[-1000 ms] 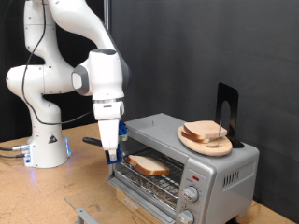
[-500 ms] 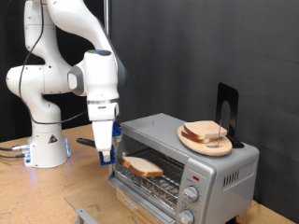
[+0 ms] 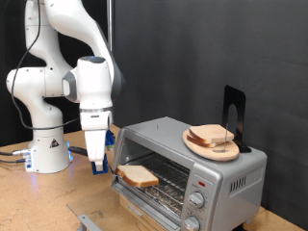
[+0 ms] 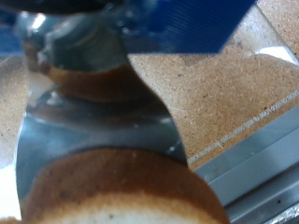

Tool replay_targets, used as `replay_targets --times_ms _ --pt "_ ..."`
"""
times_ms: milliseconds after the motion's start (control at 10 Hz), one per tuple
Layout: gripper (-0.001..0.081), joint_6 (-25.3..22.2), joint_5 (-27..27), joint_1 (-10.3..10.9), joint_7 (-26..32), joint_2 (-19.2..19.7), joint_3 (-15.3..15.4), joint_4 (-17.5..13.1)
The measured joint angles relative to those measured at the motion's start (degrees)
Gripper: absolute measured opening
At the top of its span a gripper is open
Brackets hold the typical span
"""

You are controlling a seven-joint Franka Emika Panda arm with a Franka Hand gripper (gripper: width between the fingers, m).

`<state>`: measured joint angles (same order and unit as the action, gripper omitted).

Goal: Make a piece of toast with the oven

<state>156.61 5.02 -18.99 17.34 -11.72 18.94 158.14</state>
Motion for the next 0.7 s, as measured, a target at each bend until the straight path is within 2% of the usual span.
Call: replay_targets --times_ms 700 --pt "0.0400 0.00 4.17 0.32 3.10 -1.53 -1.05 0.20"
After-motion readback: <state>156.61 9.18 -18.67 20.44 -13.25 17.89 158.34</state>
